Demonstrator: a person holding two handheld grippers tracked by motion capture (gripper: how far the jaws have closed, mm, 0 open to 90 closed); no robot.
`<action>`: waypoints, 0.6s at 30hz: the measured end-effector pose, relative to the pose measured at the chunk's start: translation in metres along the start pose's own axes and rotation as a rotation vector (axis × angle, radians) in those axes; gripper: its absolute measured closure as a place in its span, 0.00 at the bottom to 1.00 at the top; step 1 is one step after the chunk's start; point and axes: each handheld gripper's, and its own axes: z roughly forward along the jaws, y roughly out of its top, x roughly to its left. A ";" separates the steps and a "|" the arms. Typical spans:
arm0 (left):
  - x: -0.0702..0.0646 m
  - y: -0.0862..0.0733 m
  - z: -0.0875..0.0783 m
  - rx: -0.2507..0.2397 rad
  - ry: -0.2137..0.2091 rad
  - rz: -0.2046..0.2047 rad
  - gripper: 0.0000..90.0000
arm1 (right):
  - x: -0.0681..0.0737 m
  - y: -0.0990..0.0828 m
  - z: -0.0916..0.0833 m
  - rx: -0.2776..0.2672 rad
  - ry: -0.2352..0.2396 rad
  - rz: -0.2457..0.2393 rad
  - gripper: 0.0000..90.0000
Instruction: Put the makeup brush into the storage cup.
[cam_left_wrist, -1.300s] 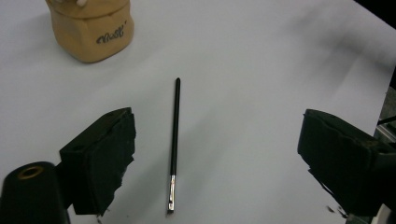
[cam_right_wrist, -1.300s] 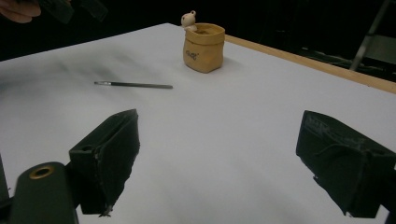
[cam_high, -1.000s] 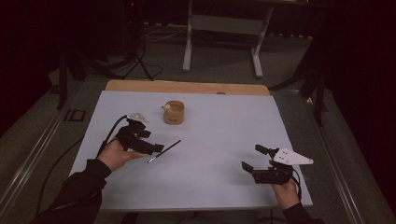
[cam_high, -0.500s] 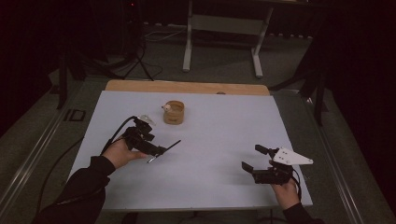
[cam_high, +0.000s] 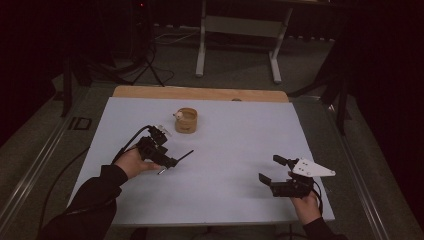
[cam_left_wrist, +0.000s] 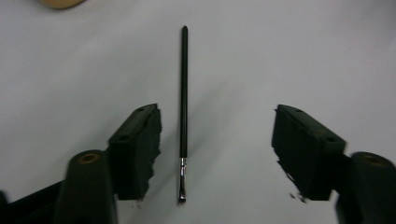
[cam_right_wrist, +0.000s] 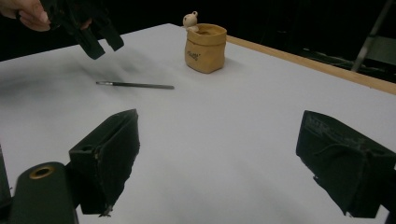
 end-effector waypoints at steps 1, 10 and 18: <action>0.000 0.000 0.001 0.009 -0.002 0.006 0.40 | 0.000 0.000 0.000 0.000 0.000 0.000 0.15; 0.005 0.002 0.007 0.081 0.002 0.010 0.51 | 0.000 0.000 0.000 0.004 0.003 -0.001 0.15; 0.008 -0.001 0.018 0.170 0.001 -0.012 0.61 | 0.000 0.000 0.000 0.003 0.004 -0.001 0.15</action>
